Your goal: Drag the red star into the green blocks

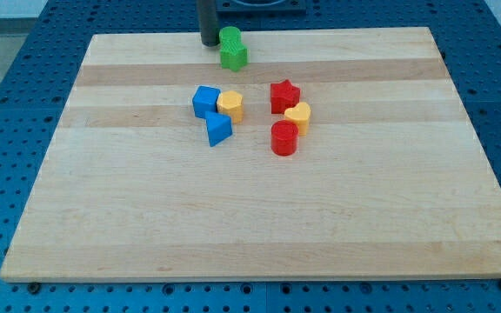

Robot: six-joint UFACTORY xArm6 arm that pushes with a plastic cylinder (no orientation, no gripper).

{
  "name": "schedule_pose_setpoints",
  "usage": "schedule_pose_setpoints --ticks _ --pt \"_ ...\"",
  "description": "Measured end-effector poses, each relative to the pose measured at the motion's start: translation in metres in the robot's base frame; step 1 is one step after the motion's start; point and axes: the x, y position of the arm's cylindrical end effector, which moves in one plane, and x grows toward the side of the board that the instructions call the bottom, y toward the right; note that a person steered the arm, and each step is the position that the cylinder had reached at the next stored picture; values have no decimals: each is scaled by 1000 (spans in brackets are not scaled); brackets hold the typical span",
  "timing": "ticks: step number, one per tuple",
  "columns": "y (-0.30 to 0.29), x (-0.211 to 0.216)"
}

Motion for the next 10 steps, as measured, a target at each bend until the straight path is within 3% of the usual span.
schedule_pose_setpoints --ticks 3,5,7,8,10 --pt "-24 5" --pt "-58 73" --pt "1 150" --pt "39 156" --pt "8 132"
